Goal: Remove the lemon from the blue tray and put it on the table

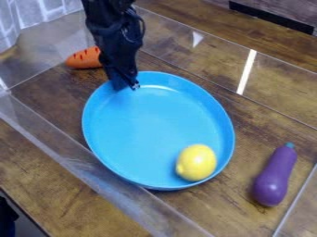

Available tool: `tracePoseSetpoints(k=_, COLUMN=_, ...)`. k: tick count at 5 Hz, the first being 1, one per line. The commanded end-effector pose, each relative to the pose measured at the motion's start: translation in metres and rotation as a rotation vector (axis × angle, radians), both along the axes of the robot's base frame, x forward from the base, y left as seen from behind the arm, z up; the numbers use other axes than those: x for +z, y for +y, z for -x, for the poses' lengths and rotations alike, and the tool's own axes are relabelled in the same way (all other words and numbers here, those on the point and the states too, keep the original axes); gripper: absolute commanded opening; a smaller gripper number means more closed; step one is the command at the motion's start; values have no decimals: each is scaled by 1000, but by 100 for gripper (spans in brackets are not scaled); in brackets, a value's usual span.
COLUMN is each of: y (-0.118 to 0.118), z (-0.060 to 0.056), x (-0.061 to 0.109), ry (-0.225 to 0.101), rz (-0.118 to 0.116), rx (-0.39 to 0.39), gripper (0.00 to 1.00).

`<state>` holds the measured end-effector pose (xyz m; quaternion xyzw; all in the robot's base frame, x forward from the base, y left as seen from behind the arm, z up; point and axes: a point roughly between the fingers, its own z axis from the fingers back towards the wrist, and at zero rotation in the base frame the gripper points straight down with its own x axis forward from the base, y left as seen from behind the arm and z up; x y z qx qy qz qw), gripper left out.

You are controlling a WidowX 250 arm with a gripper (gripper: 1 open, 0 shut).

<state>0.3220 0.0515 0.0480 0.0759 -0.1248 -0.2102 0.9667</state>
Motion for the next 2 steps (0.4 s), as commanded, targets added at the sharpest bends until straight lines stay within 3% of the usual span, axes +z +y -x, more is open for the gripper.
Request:
tracePoseSetpoints(k=1, y=-8, z=-3, x=-12, ry=17, rz=-36, rx=-81, gripper=0)
tracePoseSetpoints(k=2, y=-4, z=-12, x=-26, ry=31, rz=-60, rx=-97, gripper=0)
